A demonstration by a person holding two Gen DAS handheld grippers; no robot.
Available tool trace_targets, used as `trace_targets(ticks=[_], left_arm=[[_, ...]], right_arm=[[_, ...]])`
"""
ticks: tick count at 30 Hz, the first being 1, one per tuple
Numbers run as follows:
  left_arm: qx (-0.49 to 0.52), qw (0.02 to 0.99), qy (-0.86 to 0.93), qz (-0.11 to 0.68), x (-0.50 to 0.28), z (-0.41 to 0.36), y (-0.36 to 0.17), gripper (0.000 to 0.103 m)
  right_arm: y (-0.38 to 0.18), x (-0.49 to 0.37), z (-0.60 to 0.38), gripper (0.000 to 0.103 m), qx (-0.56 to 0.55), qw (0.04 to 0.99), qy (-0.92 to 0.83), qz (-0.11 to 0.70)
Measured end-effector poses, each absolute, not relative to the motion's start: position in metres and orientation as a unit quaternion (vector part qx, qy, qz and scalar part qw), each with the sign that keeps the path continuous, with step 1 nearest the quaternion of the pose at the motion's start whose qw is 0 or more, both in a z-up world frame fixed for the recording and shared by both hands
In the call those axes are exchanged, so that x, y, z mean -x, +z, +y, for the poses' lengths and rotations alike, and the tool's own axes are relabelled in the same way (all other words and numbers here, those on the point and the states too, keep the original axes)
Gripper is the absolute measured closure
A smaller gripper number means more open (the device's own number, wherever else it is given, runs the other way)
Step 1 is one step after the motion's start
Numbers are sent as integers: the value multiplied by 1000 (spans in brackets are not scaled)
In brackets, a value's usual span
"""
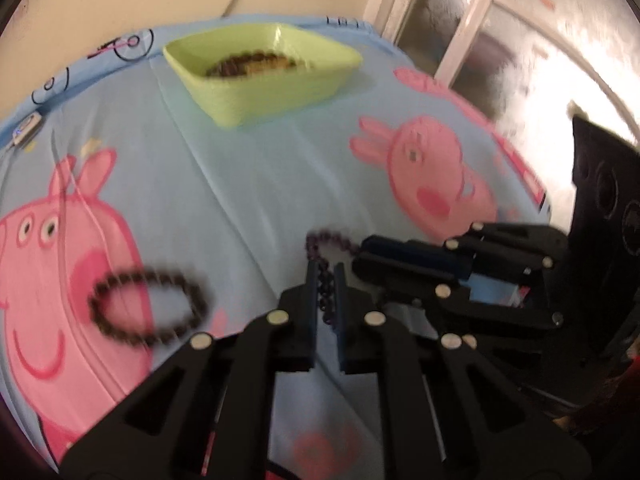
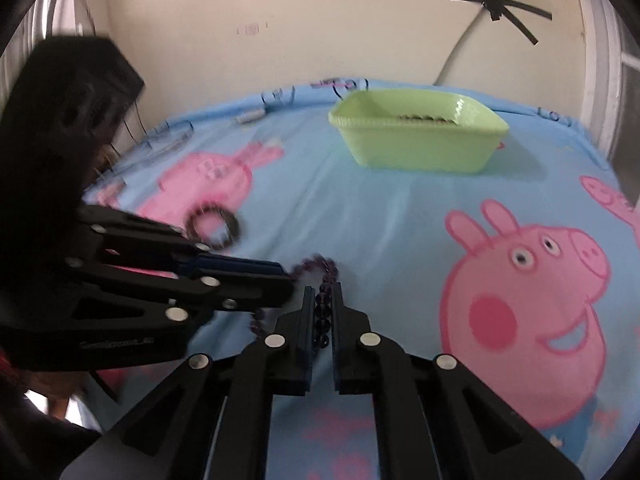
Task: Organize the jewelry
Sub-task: 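Lift the dark bead bracelet with the right gripper and release it into the tray, then return the right gripper and grasp the last dark bead bracelet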
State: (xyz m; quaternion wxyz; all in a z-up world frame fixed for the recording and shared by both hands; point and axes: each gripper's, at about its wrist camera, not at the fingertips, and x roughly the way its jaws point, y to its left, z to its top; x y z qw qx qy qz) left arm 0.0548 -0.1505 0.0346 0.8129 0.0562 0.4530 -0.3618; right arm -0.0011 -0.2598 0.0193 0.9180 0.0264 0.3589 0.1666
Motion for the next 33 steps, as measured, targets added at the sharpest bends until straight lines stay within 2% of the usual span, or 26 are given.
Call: trace_targets(ticks=[6, 10, 16, 19, 25, 32, 33], left_arm=[[-31, 841, -364, 399, -105, -155, 91, 96], [-20, 850, -358, 385, -149, -165, 109, 96], [-22, 860, -320, 398, -217, -179, 96, 96], [-1, 853, -290, 434, -242, -175, 80, 95], [10, 864, -294, 409, -213, -157, 90, 95], [-5, 867, -303, 395, -130, -132, 81, 95], [-6, 866, -305, 396, -122, -129, 78, 95]], right_arm=[[69, -42, -273, 103, -61, 933, 191, 300], [85, -90, -289, 103, -99, 933, 191, 289], [73, -155, -304, 103, -122, 929, 165, 307], [61, -171, -308, 103, -118, 932, 141, 311], [65, -150, -322, 103, -149, 932, 144, 297], [59, -85, -311, 103, -177, 928, 166, 284], [53, -76, -308, 98, -183, 925, 166, 287]])
